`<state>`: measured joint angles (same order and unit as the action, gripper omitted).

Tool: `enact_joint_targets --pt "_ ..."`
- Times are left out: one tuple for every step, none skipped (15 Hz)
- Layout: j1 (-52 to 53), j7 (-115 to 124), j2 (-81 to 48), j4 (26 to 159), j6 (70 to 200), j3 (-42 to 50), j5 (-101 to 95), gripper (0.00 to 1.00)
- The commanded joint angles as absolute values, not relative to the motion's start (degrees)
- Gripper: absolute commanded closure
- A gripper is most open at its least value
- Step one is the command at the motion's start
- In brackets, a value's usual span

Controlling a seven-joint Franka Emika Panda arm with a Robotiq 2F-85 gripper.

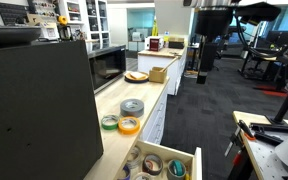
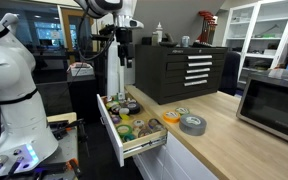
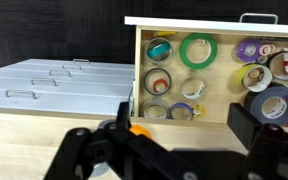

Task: Put the orange tape in the open drawer

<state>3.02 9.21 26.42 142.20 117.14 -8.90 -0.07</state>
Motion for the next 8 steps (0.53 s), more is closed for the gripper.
enact_joint_targets --pt "2.4 8.9 18.6 141.3 124.0 -8.3 -3.0 0.0" --pt "2.3 8.8 16.5 140.9 125.8 -8.2 -4.1 0.0" --pt "2.3 8.4 14.4 140.5 127.7 -7.9 -4.8 0.0" --pt "2.4 8.1 12.3 140.0 129.6 -7.7 -5.5 0.0" --pt "2.5 7.8 10.5 139.3 131.2 -7.5 -6.3 0.0" --pt "2.5 7.5 8.7 138.6 132.8 -7.3 -7.1 0.0" --pt "2.7 7.7 7.4 137.6 133.2 -7.3 -7.8 0.0" --pt "3.2 8.8 10.4 140.2 132.0 -7.2 -6.4 0.0"
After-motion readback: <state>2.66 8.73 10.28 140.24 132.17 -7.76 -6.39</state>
